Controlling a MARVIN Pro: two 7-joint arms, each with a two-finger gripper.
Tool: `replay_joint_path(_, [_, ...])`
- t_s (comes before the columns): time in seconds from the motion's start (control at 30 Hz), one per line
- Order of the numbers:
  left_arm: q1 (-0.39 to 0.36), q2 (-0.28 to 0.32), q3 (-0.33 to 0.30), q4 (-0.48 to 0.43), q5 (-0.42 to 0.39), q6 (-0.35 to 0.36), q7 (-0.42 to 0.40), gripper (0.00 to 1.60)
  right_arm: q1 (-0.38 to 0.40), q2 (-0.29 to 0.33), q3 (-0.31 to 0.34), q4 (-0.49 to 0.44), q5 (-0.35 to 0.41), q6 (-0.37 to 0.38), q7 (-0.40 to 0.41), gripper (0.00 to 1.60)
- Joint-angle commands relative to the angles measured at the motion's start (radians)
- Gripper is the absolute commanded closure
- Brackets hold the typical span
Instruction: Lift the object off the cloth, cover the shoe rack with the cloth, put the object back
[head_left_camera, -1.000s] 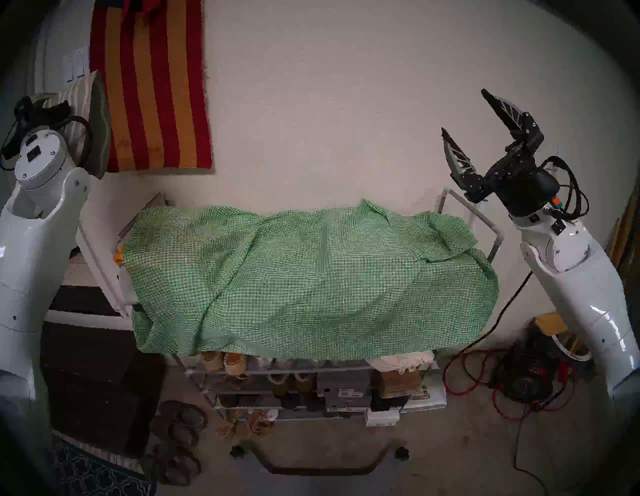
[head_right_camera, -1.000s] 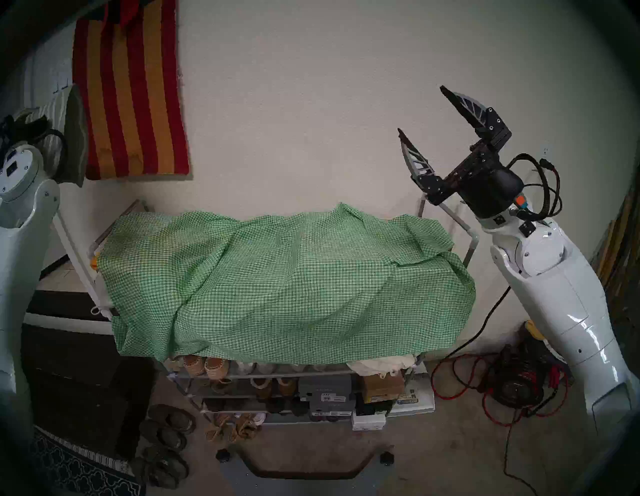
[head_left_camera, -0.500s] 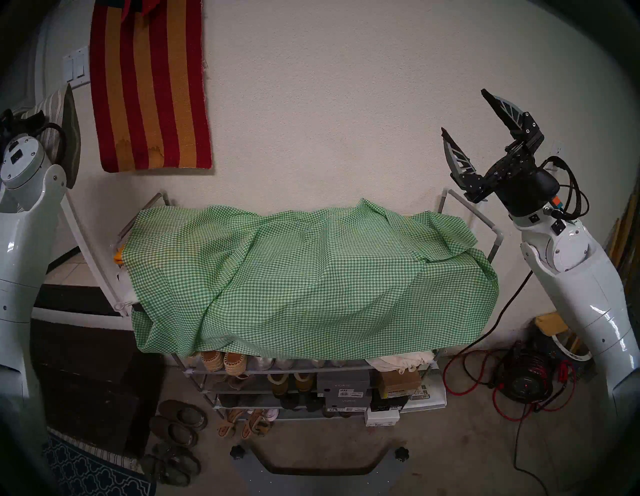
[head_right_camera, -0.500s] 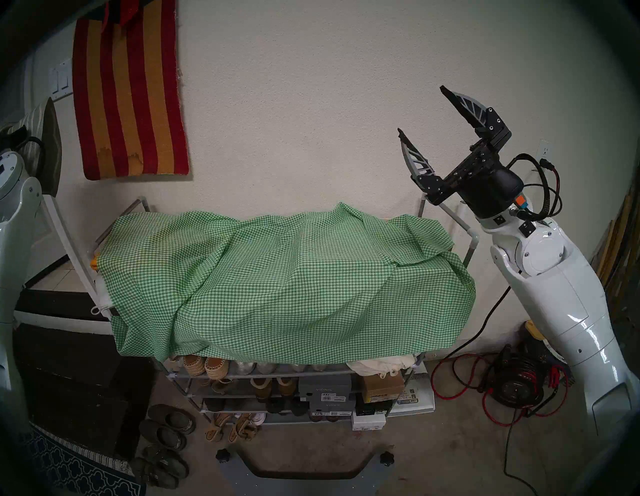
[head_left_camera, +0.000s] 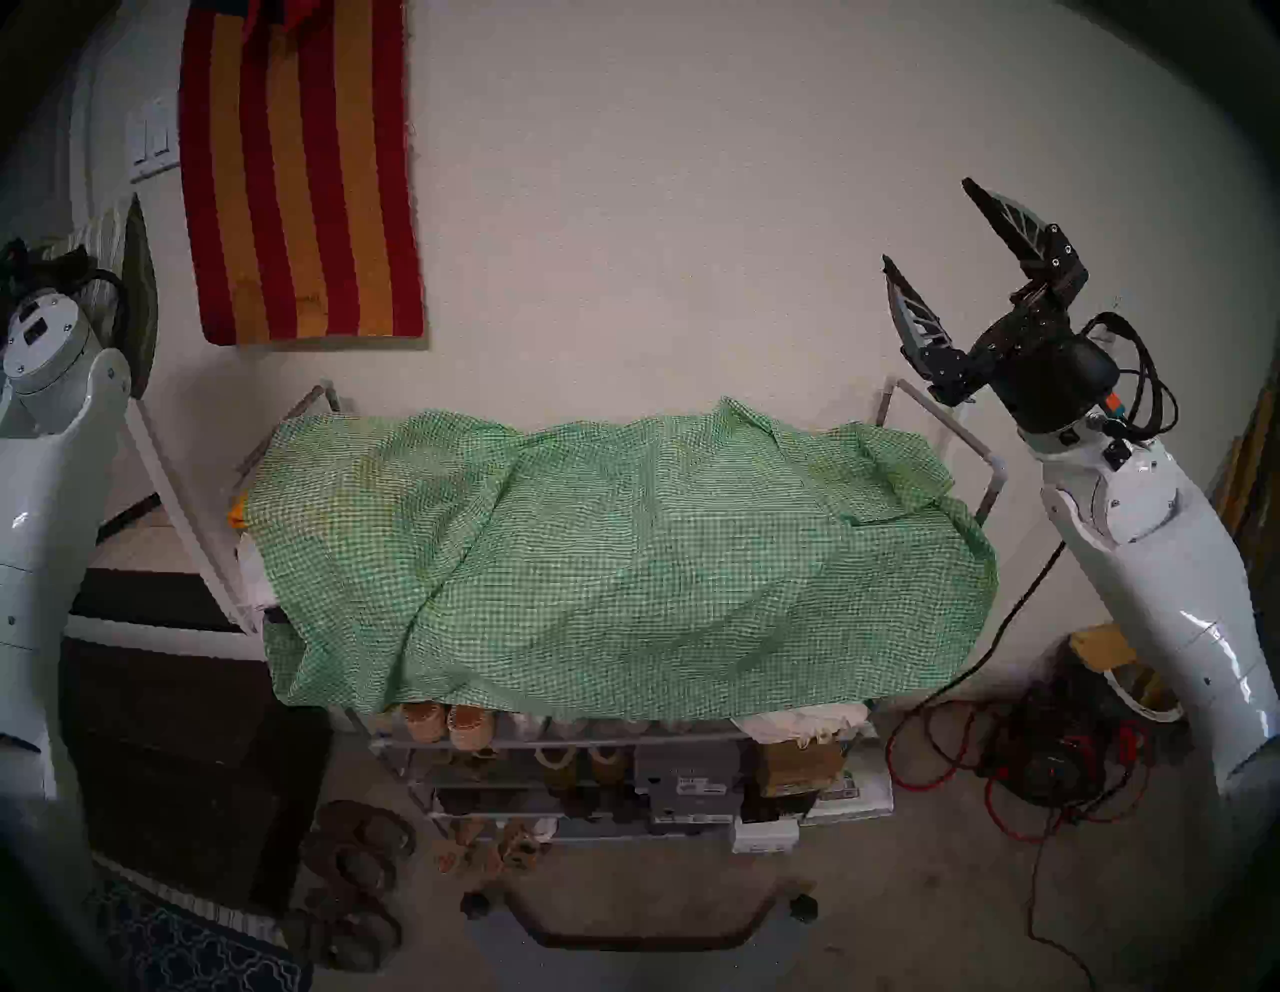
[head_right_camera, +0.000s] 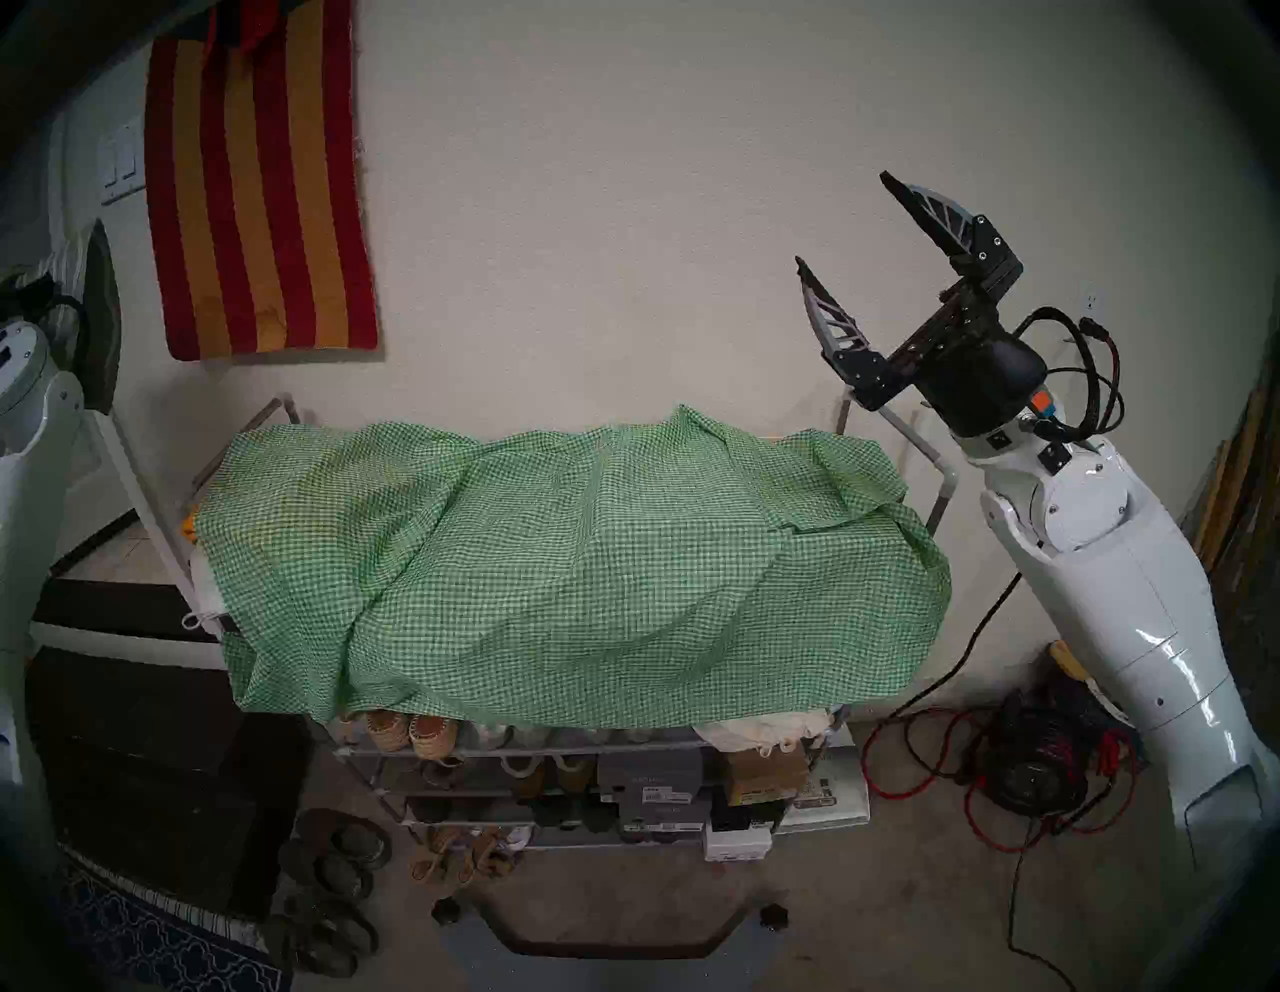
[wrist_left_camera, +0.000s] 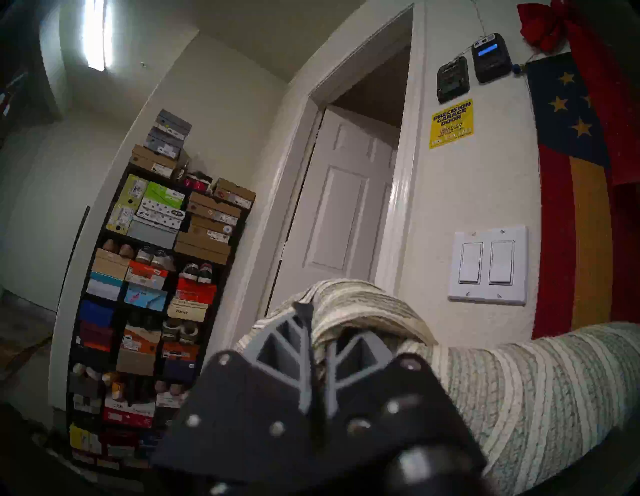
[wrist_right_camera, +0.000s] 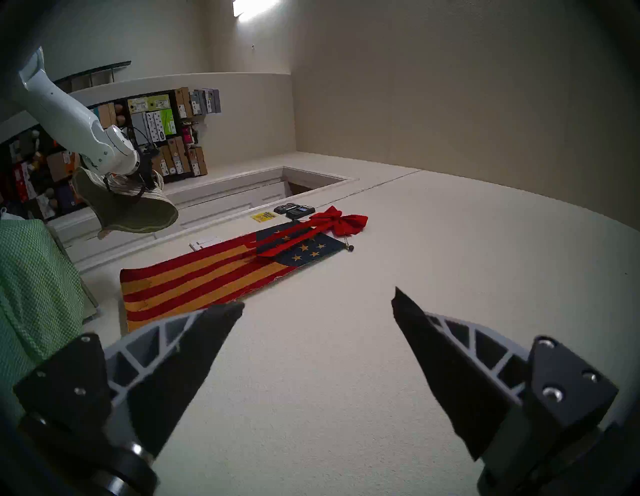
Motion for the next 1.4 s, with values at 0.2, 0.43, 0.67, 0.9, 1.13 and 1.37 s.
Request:
replay_joint_path(0.2, [0.0, 0.004, -0.008, -0.01, 0.001, 0.006, -0.004, 1.6, -0.001, 0.0, -0.003, 0.002, -0.002, -0.002, 0.0, 0.0])
replay_joint_path(0.43, [0.0, 0.003, -0.009, -0.011, 0.002, 0.007, -0.005, 1.6, -0.001, 0.0, -0.004, 0.002, -0.002, -0.002, -0.001, 0.0])
replay_joint_path(0.67, [-0.001, 0.002, -0.01, -0.01, 0.004, 0.009, -0.007, 1.6, 0.038, 0.041, -0.105, -0.092, -0.104, 0.101, 0.107, 0.0])
replay_joint_path(0.9, [-0.002, 0.0, -0.011, -0.01, 0.006, 0.009, -0.008, 1.6, 0.027, 0.16, -0.131, -0.193, -0.083, 0.187, 0.228, 0.0])
replay_joint_path(1.13, [-0.002, -0.001, -0.011, -0.009, 0.007, 0.01, -0.01, 1.6, -0.077, 0.221, 0.005, -0.282, -0.107, 0.208, 0.346, 0.0])
replay_joint_path(1.37, [-0.003, -0.001, -0.011, -0.008, 0.009, 0.011, -0.013, 1.6, -0.161, 0.312, 0.101, -0.36, -0.07, 0.215, 0.438, 0.0])
